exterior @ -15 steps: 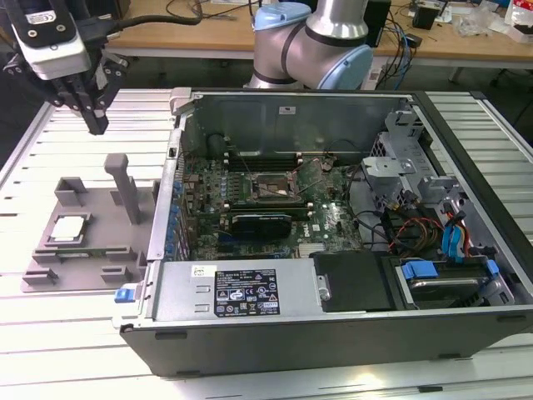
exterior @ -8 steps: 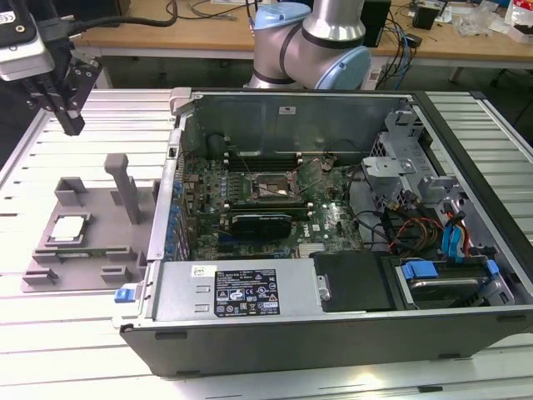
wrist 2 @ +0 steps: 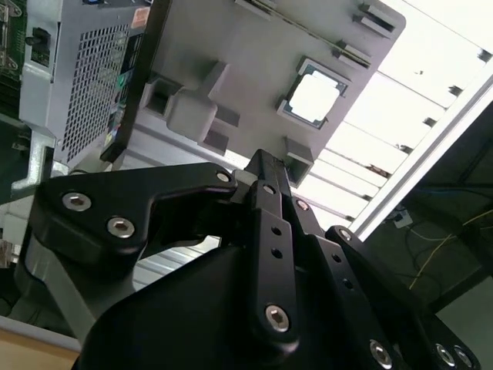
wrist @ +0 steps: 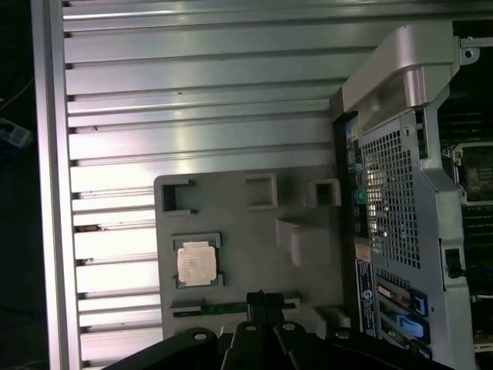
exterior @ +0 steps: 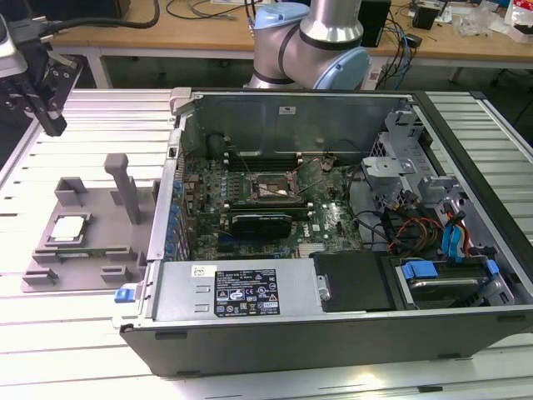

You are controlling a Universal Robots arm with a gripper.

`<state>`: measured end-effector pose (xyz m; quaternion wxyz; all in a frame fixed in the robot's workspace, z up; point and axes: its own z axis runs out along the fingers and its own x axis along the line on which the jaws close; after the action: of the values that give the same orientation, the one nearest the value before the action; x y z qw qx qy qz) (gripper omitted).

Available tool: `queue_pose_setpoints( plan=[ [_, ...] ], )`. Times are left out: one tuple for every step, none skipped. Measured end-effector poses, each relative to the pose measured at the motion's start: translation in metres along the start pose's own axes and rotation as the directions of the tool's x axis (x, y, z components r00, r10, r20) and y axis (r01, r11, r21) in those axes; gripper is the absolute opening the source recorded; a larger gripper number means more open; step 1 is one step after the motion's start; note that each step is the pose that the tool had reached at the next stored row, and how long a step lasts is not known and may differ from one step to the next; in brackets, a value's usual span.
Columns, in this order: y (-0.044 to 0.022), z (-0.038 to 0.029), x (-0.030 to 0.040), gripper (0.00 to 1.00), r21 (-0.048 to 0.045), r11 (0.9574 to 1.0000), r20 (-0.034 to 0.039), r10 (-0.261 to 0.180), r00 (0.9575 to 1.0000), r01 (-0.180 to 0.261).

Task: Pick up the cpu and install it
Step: 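Reach for the cpu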

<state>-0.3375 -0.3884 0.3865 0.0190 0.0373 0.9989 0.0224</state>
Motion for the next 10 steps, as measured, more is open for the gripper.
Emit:
queue_pose_setpoints(
  plan=[
    [-0.0003, 0.002, 0.0022, 0.11, 0.0, 1.0, -0.0001, 0.0, 1.0, 0.0],
    [-0.0006, 0.005, 0.0045, 0.11, 0.0001, 1.0, -0.0001, 0.0, 1.0, 0.0],
    [-0.0008, 0.0075, 0.0064, 0.11, 0.0001, 1.0, -0.0001, 0.0, 1.0, 0.0],
    [-0.001, 0.0096, 0.0078, 0.11, 0.0001, 1.0, -0.0001, 0.0, 1.0, 0.0],
    [-0.0011, 0.0111, 0.0086, 0.11, 0.0001, 1.0, -0.0001, 0.0, 1.0, 0.0],
    [-0.0013, 0.0129, 0.0095, 0.11, 0.0, 1.0, -0.0001, 0.0, 1.0, 0.0],
    [-0.0014, 0.0145, 0.0101, 0.11, 0.0, 1.0, -0.0001, 0.0, 1.0, 0.0],
    [-0.0018, 0.0183, 0.0118, 0.11, 0.0001, 1.0, -0.0001, 0.0, 1.0, 0.0],
    [-0.0023, 0.0212, 0.0129, 0.11, 0.0001, 1.0, -0.0001, 0.0, 1.0, 0.0],
    [-0.0026, 0.0225, 0.0134, 0.11, 0.0001, 1.0, -0.0001, 0.0, 1.0, 0.0]
  ],
)
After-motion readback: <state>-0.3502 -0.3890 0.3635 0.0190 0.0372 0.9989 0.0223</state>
